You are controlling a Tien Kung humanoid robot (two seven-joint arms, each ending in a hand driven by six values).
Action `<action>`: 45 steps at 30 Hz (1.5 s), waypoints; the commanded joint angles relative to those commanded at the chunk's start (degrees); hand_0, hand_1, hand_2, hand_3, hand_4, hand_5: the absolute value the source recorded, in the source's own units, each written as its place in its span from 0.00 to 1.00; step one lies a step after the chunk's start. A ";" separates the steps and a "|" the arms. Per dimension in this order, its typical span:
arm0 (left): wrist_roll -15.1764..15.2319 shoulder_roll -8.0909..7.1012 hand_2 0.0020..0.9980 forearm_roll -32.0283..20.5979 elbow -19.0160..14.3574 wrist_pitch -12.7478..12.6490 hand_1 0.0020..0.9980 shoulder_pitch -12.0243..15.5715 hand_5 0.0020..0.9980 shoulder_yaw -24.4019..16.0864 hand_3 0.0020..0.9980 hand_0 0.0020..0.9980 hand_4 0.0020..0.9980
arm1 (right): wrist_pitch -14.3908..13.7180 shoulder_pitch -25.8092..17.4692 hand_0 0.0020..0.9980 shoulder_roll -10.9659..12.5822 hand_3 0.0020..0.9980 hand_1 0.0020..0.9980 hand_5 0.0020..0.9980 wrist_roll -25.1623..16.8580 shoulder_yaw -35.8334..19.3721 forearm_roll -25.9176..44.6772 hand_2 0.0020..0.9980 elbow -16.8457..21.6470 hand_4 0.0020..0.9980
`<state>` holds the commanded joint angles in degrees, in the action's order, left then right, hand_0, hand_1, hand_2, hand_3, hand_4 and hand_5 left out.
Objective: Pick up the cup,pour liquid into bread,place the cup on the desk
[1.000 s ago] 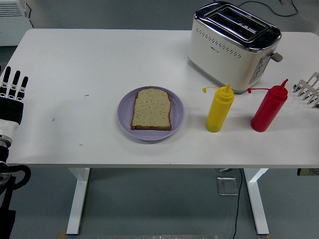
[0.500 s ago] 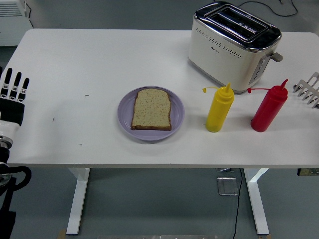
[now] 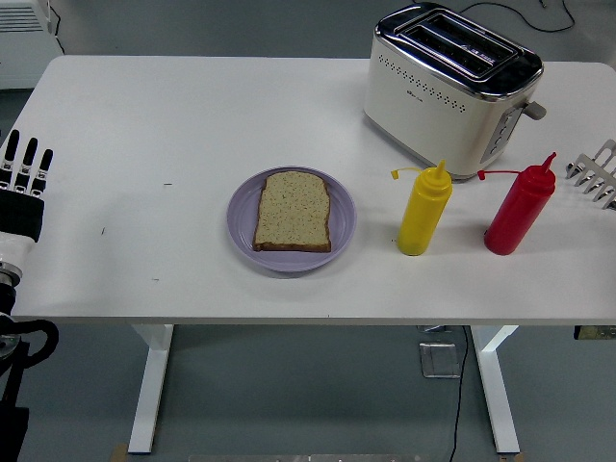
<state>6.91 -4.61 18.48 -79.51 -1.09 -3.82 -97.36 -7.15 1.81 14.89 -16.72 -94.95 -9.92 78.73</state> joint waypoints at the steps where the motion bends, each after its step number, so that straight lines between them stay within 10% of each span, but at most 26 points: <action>1: 0.00 0.01 0.83 0.00 0.01 0.00 0.80 -0.01 1.00 -0.03 0.75 0.80 0.54 | -0.01 0.01 0.82 0.00 0.81 0.75 0.37 -0.01 0.03 0.01 0.79 0.00 0.65; 45: -0.03 0.08 0.83 -0.10 0.14 0.06 0.80 -0.26 1.00 0.00 0.75 0.80 0.53 | -0.65 0.11 0.82 0.13 0.80 0.75 0.35 3.29 -0.29 -2.40 0.79 -0.13 0.63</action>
<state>6.88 -4.53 18.38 -79.37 -1.02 -4.08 -97.36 -7.80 1.93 15.02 -13.42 -95.24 -12.32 78.59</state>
